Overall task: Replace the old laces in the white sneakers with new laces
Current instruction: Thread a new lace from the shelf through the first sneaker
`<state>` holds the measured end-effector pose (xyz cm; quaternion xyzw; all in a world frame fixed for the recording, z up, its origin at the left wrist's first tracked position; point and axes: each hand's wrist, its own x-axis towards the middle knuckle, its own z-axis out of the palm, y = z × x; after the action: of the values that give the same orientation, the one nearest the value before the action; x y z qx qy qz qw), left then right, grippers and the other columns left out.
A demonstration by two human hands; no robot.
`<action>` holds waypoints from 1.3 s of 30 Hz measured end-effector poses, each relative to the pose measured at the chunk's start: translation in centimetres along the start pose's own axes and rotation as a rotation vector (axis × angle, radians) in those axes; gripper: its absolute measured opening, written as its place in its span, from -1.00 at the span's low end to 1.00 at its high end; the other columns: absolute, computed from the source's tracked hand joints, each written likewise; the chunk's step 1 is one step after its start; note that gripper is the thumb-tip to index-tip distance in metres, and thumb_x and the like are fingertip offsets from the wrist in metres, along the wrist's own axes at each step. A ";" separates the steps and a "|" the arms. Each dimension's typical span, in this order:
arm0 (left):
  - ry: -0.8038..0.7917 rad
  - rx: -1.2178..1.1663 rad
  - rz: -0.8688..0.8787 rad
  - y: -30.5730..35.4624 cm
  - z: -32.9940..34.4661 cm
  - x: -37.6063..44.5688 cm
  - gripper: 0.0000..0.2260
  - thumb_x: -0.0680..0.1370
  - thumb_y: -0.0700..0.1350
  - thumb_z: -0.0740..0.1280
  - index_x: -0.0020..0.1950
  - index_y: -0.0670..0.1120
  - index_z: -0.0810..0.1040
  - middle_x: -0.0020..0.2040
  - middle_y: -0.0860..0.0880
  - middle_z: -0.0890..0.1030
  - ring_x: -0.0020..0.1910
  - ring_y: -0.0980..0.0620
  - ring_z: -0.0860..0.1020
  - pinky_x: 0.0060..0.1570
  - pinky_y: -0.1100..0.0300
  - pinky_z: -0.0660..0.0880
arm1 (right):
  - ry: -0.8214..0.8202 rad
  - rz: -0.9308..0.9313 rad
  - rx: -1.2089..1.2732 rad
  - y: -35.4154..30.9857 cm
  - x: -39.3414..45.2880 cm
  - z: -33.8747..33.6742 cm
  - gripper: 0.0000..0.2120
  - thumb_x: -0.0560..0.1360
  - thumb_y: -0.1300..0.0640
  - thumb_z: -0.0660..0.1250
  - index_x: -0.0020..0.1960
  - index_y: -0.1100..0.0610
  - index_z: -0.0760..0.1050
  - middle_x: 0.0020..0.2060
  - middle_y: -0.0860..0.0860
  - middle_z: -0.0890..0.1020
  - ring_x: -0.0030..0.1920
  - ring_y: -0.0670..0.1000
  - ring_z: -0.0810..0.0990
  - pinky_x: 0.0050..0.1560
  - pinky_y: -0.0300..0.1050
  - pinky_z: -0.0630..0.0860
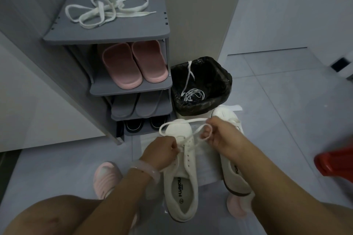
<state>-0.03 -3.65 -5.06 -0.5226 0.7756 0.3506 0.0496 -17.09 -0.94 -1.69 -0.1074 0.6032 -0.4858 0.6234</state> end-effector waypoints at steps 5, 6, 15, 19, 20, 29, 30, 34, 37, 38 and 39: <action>-0.071 0.024 -0.040 -0.8 -0.6 0.1 -0.86 0.56 -0.09 0.25 -0.04 -0.14 0.55 0.07 -0.09 0.57 -0.06 0.05 0.47 -0.12 0.25 0.33 | -0.061 -0.321 -0.812 -2.5 -1.4 -1.1 -0.83 0.50 0.32 0.23 0.02 0.12 0.47 -0.42 -0.05 0.41 -0.47 -0.15 0.41 -0.39 -0.38 0.35; -0.073 0.034 -0.045 -0.8 -0.6 0.1 -0.86 0.56 -0.10 0.25 -0.06 -0.14 0.55 0.04 -0.10 0.58 -0.09 0.06 0.45 -0.16 0.25 0.34 | -0.060 -0.399 -1.094 -2.3 -1.1 -1.4 -0.82 0.49 0.31 0.24 0.04 0.13 0.49 -0.37 -0.07 0.43 -0.39 -0.13 0.44 -0.39 -0.43 0.32; -0.153 0.002 -0.092 -1.0 -0.8 0.2 -0.80 0.55 -0.13 0.26 -0.17 -0.19 0.59 -0.23 -0.04 0.52 -0.32 0.08 0.45 -0.38 0.35 0.31 | 0.440 -0.542 -1.675 0.1 -1.2 -1.0 -0.79 0.52 0.31 0.09 0.15 0.19 0.31 -0.03 0.10 0.53 -0.22 0.13 0.42 -0.30 -0.14 0.24; -0.146 -0.041 -0.086 -1.0 -0.9 0.4 -0.79 0.54 -0.14 0.26 -0.04 -0.25 0.61 -0.17 -0.07 0.58 -0.28 0.05 0.49 -0.35 0.33 0.34 | 0.193 -0.262 -1.930 0.3 -1.3 -1.2 -0.67 0.55 0.25 0.13 0.31 0.16 0.29 0.17 0.10 0.51 0.14 0.10 0.50 0.00 -0.09 0.42; -0.140 -0.063 -0.087 -1.0 -0.9 0.4 -0.80 0.54 -0.15 0.24 -0.05 -0.25 0.60 -0.20 -0.06 0.58 -0.30 0.07 0.50 -0.34 0.33 0.35 | 0.097 -0.222 -1.938 0.3 -1.4 -1.1 -0.72 0.54 0.23 0.16 0.26 0.16 0.32 0.14 0.09 0.51 0.08 0.08 0.51 -0.04 -0.12 0.41; -0.185 -0.435 -0.112 0.1 -1.4 0.2 -0.75 0.55 -0.23 0.20 -0.31 -0.04 0.47 -0.27 0.01 0.49 -0.39 0.13 0.39 -0.37 0.29 0.32 | -0.259 -0.466 -1.656 4.1 0.5 0.2 -0.44 0.50 -0.10 0.27 0.45 -0.03 0.23 0.46 -0.02 0.18 0.45 0.04 0.15 0.39 -0.02 0.22; -0.208 -0.552 -0.113 0.4 -1.8 0.0 -0.74 0.56 -0.26 0.19 -0.31 -0.07 0.47 -0.28 -0.02 0.47 -0.40 0.11 0.38 -0.38 0.28 0.31 | -0.253 -0.436 -1.681 4.4 0.7 0.2 -0.43 0.50 -0.12 0.26 0.45 -0.04 0.22 0.48 -0.06 0.14 0.46 0.01 0.13 0.41 -0.01 0.19; -0.303 -1.190 0.083 2.0 -6.2 -2.2 -0.75 0.55 -0.26 0.21 -0.33 -0.10 0.45 -0.27 -0.05 0.56 -0.47 0.17 0.38 -0.44 0.37 0.31 | -0.219 -0.382 -1.689 4.5 1.5 0.1 -0.40 0.46 -0.18 0.25 0.45 -0.09 0.22 0.48 -0.15 0.12 0.45 -0.05 0.18 0.39 0.04 0.14; -0.272 -1.490 0.179 1.7 -10.2 -3.6 -0.77 0.48 -0.13 0.21 -0.39 -0.07 0.41 -0.54 0.04 0.38 -0.62 0.18 0.24 -0.58 0.35 0.12 | -0.241 -0.385 -1.622 4.6 1.7 0.3 -0.46 0.48 -0.11 0.26 0.42 0.00 0.28 0.45 -0.11 0.18 0.41 -0.04 0.27 0.36 -0.06 0.24; -0.196 -1.374 0.134 1.3 -10.7 -3.6 -0.75 0.51 -0.11 0.17 -0.38 -0.07 0.38 -0.57 0.04 0.32 -0.64 0.17 0.21 -0.57 0.32 0.09 | -0.231 -0.407 -1.556 4.6 1.7 0.3 -0.51 0.50 -0.04 0.26 0.40 0.04 0.33 0.43 -0.07 0.24 0.38 -0.04 0.31 0.33 -0.13 0.26; -0.090 -1.115 0.047 0.8 -10.7 -3.3 -0.73 0.55 -0.11 0.16 -0.36 -0.08 0.36 -0.57 0.03 0.32 -0.63 0.14 0.23 -0.55 0.31 0.11 | -0.197 -0.434 -1.471 4.5 1.8 0.2 -0.58 0.51 0.05 0.26 0.35 0.08 0.39 0.38 -0.03 0.33 0.32 -0.04 0.38 0.29 -0.21 0.28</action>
<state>3.86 -7.29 4.78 -0.4368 0.4811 0.7308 -0.2090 -15.12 -0.03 -6.07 -0.6525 0.6779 -0.0596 0.3333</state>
